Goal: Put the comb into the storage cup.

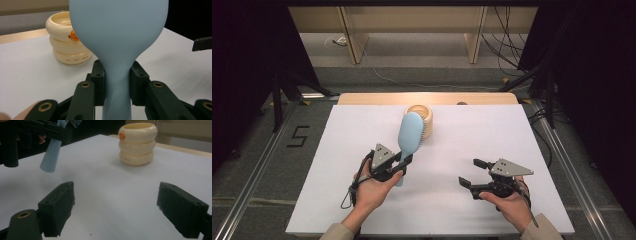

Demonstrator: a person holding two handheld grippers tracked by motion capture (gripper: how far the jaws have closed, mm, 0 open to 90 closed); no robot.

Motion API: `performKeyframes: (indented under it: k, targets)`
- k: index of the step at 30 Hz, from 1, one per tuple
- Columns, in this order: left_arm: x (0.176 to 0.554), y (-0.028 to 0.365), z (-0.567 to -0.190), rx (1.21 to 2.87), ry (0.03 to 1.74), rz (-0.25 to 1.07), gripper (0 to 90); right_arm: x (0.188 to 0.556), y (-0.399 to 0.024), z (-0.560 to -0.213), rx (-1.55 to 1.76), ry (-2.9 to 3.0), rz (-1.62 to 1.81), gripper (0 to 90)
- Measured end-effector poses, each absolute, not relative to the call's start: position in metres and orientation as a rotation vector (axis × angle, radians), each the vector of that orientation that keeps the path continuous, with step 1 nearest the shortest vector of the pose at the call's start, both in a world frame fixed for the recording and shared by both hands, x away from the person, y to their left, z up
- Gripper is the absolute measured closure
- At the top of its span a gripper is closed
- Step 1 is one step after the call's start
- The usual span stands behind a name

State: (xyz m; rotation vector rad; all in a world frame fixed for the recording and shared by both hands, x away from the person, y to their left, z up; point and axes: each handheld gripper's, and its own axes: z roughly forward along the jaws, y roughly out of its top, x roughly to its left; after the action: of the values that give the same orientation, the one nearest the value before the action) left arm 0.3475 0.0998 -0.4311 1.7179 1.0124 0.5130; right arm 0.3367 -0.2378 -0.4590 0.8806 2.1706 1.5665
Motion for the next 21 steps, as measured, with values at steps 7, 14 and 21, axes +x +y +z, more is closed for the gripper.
performKeyframes:
  k: [7, 14, 21]
  targets:
    - [0.348, 0.096, -0.43, 1.72, 1.005, 0.509, 69.5, 0.337, -0.234, -0.459, 0.876, 2.178, 1.57, 15.8]
    - [0.348, 0.091, -0.43, 1.722, 0.996, 0.507, 69.5, 0.338, -0.229, -0.46, 0.869, 2.183, 1.576, 15.8]
    - [0.349, 0.086, -0.43, 1.729, 0.987, 0.499, 69.5, 0.339, -0.224, -0.46, 0.859, 2.2, 1.577, 15.7]
